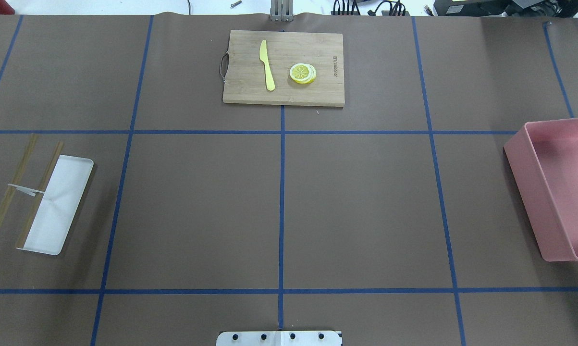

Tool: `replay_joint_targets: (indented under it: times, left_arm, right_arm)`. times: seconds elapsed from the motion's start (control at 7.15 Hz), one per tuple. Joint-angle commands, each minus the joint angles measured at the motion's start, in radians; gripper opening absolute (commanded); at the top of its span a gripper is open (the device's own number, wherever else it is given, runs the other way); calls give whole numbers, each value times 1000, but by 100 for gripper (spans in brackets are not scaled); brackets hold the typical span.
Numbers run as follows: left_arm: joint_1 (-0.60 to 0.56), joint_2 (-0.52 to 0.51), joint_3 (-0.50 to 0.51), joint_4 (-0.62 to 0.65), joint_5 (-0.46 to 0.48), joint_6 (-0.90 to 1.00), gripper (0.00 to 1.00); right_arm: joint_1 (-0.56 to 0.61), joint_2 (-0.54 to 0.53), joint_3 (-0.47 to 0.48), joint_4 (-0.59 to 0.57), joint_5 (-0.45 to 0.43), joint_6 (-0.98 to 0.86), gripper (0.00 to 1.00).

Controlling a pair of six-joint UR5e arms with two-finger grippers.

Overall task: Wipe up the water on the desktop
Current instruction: 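Open the right gripper to drop the cloth into the bin and withdraw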

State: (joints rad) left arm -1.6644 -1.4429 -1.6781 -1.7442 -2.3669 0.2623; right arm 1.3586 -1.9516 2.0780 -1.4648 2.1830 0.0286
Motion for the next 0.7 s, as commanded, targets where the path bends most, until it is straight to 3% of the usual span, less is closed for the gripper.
replay_joint_targets:
  times: [0.0, 0.42, 0.56]
  left_arm:
    - [0, -1, -3, 0, 0, 0, 98]
    - [0, -2, -3, 0, 0, 0, 98]
    - [0, -2, -3, 0, 0, 0, 98]
  right_arm:
    - [27, -6, -84, 142, 43, 125, 0]
    - [7, -12, -82, 175, 47, 136, 0]
    - [-1, -12, -82, 176, 46, 134, 87]
